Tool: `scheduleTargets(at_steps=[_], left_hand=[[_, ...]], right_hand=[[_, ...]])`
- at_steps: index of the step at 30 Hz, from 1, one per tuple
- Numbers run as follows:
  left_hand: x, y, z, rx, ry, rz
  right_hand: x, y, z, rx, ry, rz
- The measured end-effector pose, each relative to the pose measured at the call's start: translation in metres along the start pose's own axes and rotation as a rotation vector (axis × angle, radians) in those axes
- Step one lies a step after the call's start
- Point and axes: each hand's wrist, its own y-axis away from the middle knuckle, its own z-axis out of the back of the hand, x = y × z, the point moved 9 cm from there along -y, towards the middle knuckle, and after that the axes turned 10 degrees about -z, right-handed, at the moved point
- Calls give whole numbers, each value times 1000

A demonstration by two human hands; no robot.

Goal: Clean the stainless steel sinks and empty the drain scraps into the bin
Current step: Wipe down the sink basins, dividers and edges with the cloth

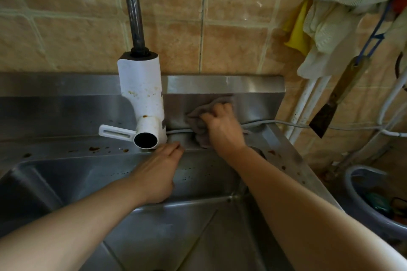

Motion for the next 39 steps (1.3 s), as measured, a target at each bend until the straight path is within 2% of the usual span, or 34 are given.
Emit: scheduleTargets(at_steps=[4,8,10,14,17,22,27,33,36,39], left_hand=[[-1,10,-2,-83,-59,3],[0,13,-4,-79,-111,-4],[0,15,-3,-76,-106,9],[0,23,-2,-70,-86,40],[3,31,2,-66,-64,55],[2,39,8,-80,-48,41],[-2,32,10,-83,-45,41],[-13,6,9,-90,-77,14],[-11,1,4,-51,-91,19],[-9,1,2,-35,-88,19]], right_hand=[[65,-6,-10,34,-23,183],[45,-2,-18,33,102,315],[21,3,-17,84,153,264],[-26,9,-16,185,220,13],[-23,11,-11,181,169,-115],[57,4,-29,195,52,143],[32,10,-28,224,101,183],[-41,12,-16,273,161,13],[-91,14,-6,261,175,-171],[-117,17,-2,342,166,-357]])
